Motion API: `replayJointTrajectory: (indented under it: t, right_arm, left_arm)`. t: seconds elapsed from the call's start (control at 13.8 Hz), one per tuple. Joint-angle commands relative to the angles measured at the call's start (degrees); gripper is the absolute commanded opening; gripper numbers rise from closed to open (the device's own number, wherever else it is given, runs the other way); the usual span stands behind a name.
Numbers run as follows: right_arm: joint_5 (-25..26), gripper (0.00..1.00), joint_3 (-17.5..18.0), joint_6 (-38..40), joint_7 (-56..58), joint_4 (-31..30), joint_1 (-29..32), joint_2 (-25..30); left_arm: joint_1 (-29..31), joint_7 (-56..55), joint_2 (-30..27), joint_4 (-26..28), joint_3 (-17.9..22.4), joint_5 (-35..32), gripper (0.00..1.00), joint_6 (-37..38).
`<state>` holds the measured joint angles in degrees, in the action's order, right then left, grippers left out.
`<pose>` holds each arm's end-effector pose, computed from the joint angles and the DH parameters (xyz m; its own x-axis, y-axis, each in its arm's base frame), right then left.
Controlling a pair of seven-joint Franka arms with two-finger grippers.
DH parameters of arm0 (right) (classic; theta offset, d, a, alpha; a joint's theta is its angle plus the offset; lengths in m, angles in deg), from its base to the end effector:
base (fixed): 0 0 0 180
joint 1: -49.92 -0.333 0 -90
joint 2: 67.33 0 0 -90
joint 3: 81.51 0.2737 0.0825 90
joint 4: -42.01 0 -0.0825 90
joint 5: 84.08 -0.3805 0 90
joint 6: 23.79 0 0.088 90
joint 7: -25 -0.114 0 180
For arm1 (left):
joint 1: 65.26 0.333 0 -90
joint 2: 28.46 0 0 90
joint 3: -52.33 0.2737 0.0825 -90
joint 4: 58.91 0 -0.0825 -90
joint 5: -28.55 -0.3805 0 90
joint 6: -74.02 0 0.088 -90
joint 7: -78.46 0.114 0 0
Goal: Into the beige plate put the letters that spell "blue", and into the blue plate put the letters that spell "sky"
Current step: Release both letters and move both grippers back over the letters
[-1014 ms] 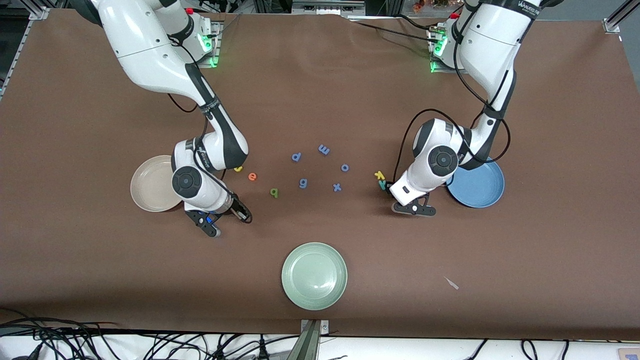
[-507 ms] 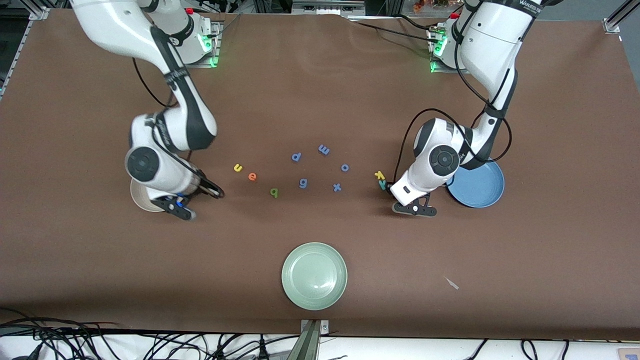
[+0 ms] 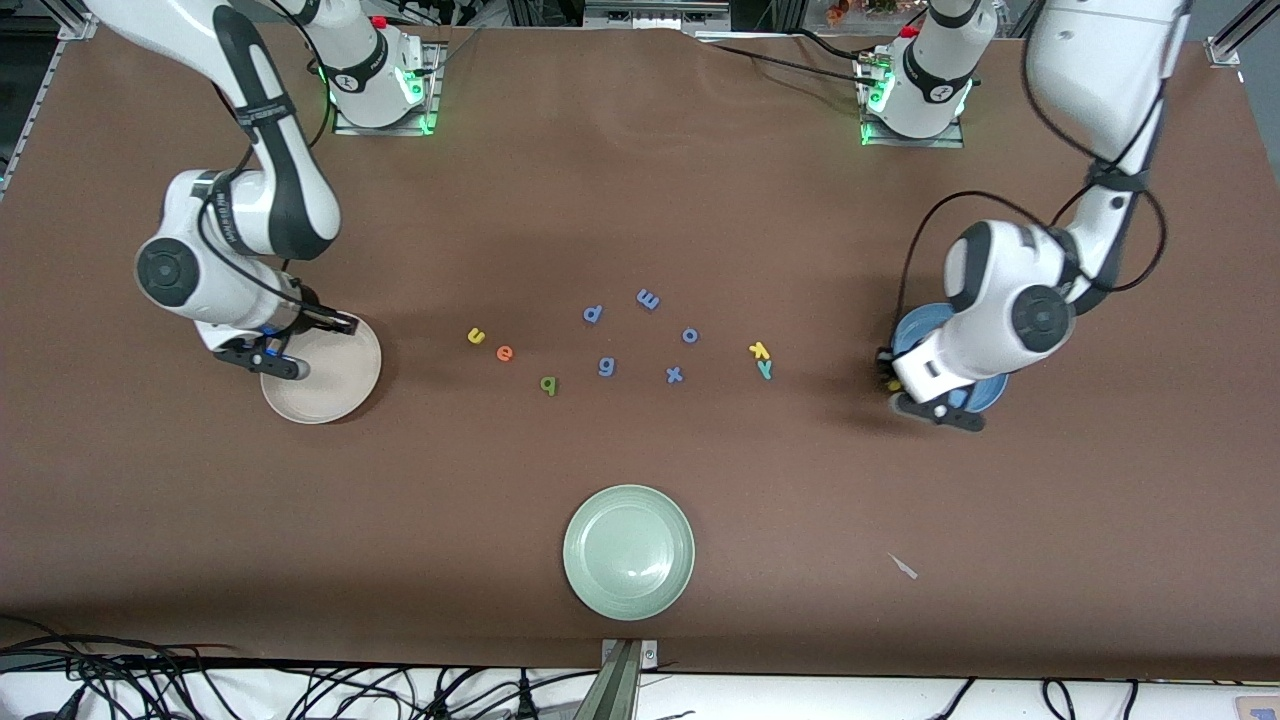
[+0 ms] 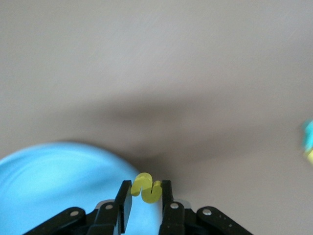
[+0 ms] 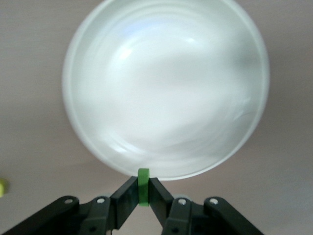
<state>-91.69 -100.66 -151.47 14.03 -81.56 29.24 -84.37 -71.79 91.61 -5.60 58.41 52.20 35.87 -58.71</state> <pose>0.5267 0.0139 0.2065 0.9478 -0.2504 -0.1976 -0.2456 -0.9681 0.0486 0.5579 -0.0682 0.1894 0.9607 -0.2545 -0.1110 -0.2426 -0.9638 0.1106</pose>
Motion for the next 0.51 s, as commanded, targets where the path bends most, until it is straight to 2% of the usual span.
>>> replayJointTrajectory:
  t: [0.0,0.07,0.14,0.22,0.29,0.43]
  right_arm:
    - [-0.1,0.0,-1.2,-4.6,3.1,-0.7,-0.2,-2.5]
    - [-0.2,0.0,-1.2,-5.4,3.4,-0.1,-0.1,-3.3]
    - [-0.3,0.55,-1.2,-5.6,3.4,0.7,-0.1,-4.3]
    - [-0.8,1.0,-1.0,-5.6,2.6,1.4,-0.2,-4.3]
    - [-0.9,1.0,-0.6,-5.0,2.3,2.1,-0.9,-4.2]
    - [-0.9,1.0,1.2,-4.5,-2.7,3.2,-2.0,-4.3]
  left_arm:
    - [4.7,5.4,-6.2,10.3,-0.8,-0.5,0.21,-1.1]
    - [5.5,5.4,-6.7,10.7,-0.8,-2.4,0.34,-1.1]
    - [5.7,5.3,-6.8,10.6,-0.8,-3.6,0.64,-1.2]
    - [5.7,5.0,-6.7,10.6,-0.9,-3.6,0.78,-1.2]
    - [5.7,4.9,-6.7,10.4,-1.2,-3.6,0.85,-1.2]
    - [5.7,4.6,-6.8,9.9,-4.0,-3.4,0.85,-1.4]
